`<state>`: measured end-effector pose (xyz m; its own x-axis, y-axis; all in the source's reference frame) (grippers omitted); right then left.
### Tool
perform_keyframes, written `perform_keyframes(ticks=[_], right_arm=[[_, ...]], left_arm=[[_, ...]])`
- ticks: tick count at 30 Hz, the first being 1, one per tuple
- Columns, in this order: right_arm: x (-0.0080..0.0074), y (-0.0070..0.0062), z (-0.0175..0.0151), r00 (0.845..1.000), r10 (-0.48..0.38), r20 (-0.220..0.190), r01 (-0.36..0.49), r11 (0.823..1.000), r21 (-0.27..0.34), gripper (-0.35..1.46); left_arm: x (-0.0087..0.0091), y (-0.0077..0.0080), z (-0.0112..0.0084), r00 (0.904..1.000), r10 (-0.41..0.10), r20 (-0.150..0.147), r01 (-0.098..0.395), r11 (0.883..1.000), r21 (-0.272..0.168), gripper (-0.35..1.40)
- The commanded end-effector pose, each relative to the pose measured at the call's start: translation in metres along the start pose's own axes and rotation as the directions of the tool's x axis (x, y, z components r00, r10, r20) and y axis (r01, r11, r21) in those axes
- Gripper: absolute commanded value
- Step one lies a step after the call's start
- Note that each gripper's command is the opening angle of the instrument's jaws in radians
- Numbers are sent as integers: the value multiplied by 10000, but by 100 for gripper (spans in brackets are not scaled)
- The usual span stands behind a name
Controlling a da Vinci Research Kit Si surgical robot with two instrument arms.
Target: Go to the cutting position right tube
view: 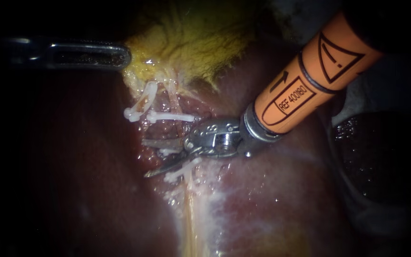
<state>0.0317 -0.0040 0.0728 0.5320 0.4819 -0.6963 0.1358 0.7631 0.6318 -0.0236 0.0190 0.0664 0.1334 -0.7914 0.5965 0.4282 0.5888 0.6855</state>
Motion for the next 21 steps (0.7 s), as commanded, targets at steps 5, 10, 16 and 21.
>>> perform_keyframes(ticks=[5, 10, 16, 21], right_arm=[[10, -8, -13, 9996, 286, -81, -285, 9996, 88, 121], [29, -23, -45, 9975, 686, -170, -681, 9972, 295, 123], [27, -35, -84, 9931, 1166, -141, -1158, 9919, 516, 123], [10, -27, -103, 9883, 1519, -117, -1511, 9872, 505, 123]], left_arm=[[0, 0, 0, 10000, 0, -1, 0, 10000, 2, -35], [0, 1, -2, 10000, 2, -3, -2, 10000, 9, -35], [1, 1, -3, 10000, 3, -6, -3, 10000, 17, -35], [1, 1, -3, 10000, 3, -6, -3, 10000, 17, -35]])
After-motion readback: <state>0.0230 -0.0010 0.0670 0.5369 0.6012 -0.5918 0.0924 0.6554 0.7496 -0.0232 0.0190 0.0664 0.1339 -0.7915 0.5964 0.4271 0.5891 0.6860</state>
